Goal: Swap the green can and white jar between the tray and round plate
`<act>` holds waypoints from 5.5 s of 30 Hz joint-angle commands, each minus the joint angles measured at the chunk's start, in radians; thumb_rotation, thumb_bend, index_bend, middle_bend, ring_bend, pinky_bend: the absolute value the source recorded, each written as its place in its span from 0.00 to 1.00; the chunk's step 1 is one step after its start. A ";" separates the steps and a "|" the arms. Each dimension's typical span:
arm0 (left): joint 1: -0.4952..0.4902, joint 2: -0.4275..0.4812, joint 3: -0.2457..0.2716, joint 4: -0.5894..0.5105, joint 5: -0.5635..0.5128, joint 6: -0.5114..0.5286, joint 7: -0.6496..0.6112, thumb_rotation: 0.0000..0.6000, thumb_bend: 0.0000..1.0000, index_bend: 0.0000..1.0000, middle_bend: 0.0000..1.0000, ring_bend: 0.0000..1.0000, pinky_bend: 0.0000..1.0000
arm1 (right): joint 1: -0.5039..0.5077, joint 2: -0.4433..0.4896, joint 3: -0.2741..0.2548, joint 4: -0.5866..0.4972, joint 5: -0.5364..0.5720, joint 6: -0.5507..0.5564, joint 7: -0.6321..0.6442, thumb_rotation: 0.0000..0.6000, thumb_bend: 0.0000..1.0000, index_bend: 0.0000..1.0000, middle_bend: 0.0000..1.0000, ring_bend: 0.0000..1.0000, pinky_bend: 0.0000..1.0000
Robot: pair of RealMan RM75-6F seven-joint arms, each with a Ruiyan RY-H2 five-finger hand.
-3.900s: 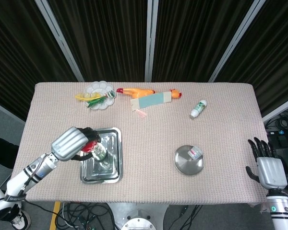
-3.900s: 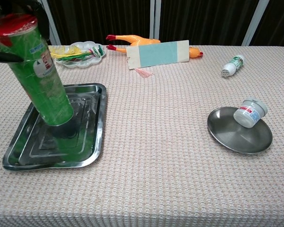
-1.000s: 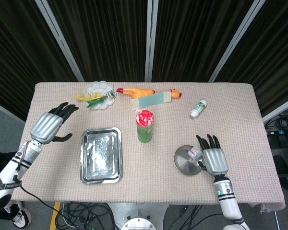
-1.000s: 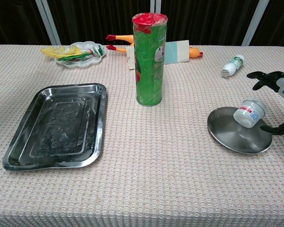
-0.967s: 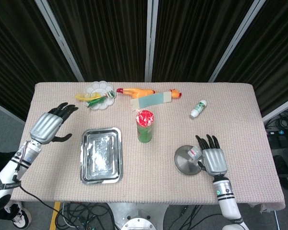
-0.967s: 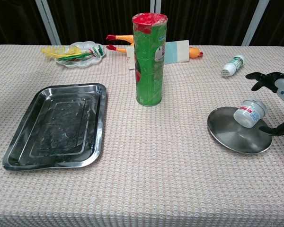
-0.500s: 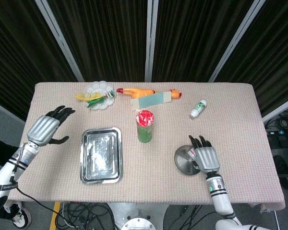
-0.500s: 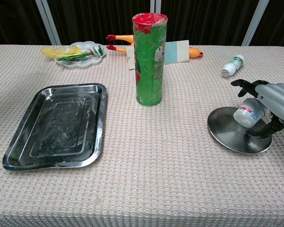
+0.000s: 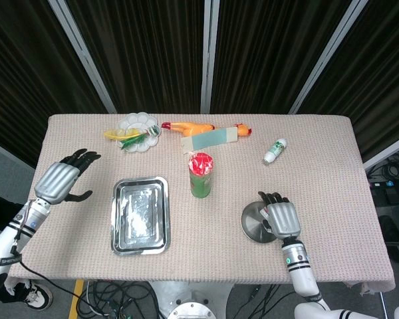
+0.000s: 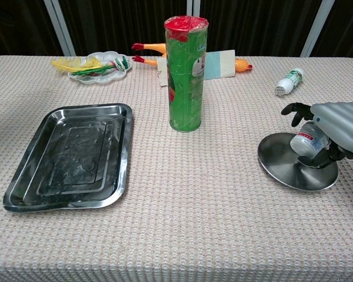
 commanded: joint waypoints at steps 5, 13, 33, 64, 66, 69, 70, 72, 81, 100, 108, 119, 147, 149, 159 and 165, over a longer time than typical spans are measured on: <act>0.002 -0.004 -0.003 0.004 0.009 0.000 -0.002 1.00 0.21 0.09 0.07 0.01 0.23 | 0.000 -0.009 -0.004 0.011 -0.019 0.022 0.012 1.00 0.27 0.30 0.29 0.27 0.45; 0.002 -0.007 -0.001 0.005 0.016 -0.013 0.002 1.00 0.22 0.09 0.07 0.01 0.23 | -0.012 -0.021 -0.014 0.034 -0.039 0.055 0.022 1.00 0.29 0.36 0.32 0.30 0.49; 0.026 0.002 -0.011 0.000 0.022 0.019 -0.011 1.00 0.22 0.09 0.07 0.01 0.23 | 0.015 0.011 -0.023 -0.075 -0.154 0.082 0.037 1.00 0.37 0.46 0.39 0.38 0.56; 0.074 0.042 -0.013 0.001 0.020 0.052 -0.025 1.00 0.22 0.09 0.07 0.01 0.23 | 0.217 -0.128 -0.030 -0.073 -0.132 -0.219 0.009 1.00 0.25 0.17 0.18 0.13 0.26; 0.075 0.042 -0.015 0.000 0.021 0.055 -0.024 1.00 0.22 0.09 0.07 0.01 0.23 | 0.223 -0.118 -0.033 -0.081 -0.141 -0.224 0.025 1.00 0.21 0.10 0.13 0.06 0.20; 0.077 0.043 -0.017 -0.002 0.023 0.058 -0.024 1.00 0.22 0.09 0.07 0.01 0.23 | 0.226 -0.103 -0.034 -0.096 -0.160 -0.210 0.039 1.00 0.19 0.07 0.10 0.03 0.16; 0.077 0.043 -0.017 -0.003 0.024 0.059 -0.025 1.00 0.22 0.09 0.07 0.01 0.23 | 0.225 -0.098 -0.033 -0.103 -0.165 -0.203 0.044 1.00 0.19 0.06 0.10 0.03 0.16; 0.081 0.041 -0.020 0.001 0.024 0.067 -0.025 1.00 0.22 0.09 0.07 0.01 0.23 | 0.224 -0.078 -0.028 -0.131 -0.183 -0.184 0.063 1.00 0.19 0.06 0.10 0.03 0.16; 0.119 0.013 -0.032 0.021 -0.026 0.099 -0.006 1.00 0.21 0.09 0.07 0.01 0.23 | 0.212 0.117 -0.008 -0.405 -0.365 -0.053 0.127 1.00 0.20 0.06 0.11 0.03 0.15; 0.122 -0.006 -0.031 0.029 -0.041 0.058 0.021 1.00 0.18 0.09 0.07 0.00 0.23 | 0.345 0.173 0.242 -0.391 -0.022 -0.129 -0.079 1.00 0.15 0.00 0.04 0.00 0.02; 0.120 0.002 -0.024 0.039 -0.026 0.043 -0.017 1.00 0.18 0.09 0.07 0.00 0.23 | 0.457 0.126 0.280 -0.307 0.202 -0.195 -0.156 1.00 0.12 0.00 0.03 0.00 0.00; 0.124 0.005 -0.025 0.041 -0.028 0.033 -0.046 1.00 0.18 0.09 0.07 0.00 0.23 | 0.547 0.088 0.272 -0.223 0.364 -0.198 -0.183 1.00 0.21 0.07 0.09 0.03 0.19; 0.102 -0.020 -0.015 0.034 -0.003 0.001 -0.013 1.00 0.18 0.09 0.07 0.00 0.23 | 0.355 0.405 0.144 -0.600 0.078 0.101 -0.103 1.00 0.35 0.49 0.43 0.39 0.60; 0.097 -0.028 -0.016 0.034 -0.002 -0.002 -0.010 1.00 0.18 0.09 0.07 0.00 0.23 | 0.322 0.440 0.118 -0.630 0.053 0.117 -0.089 1.00 0.35 0.49 0.43 0.39 0.60; 0.087 -0.051 -0.007 0.040 0.007 -0.015 0.003 1.00 0.18 0.09 0.07 0.00 0.23 | 0.159 0.611 -0.019 -0.722 -0.062 0.157 0.014 1.00 0.35 0.49 0.44 0.39 0.60; 0.087 -0.062 0.000 0.045 0.009 -0.018 0.003 1.00 0.18 0.09 0.07 0.00 0.23 | 0.112 0.644 -0.072 -0.718 -0.092 0.131 0.051 1.00 0.36 0.49 0.44 0.39 0.60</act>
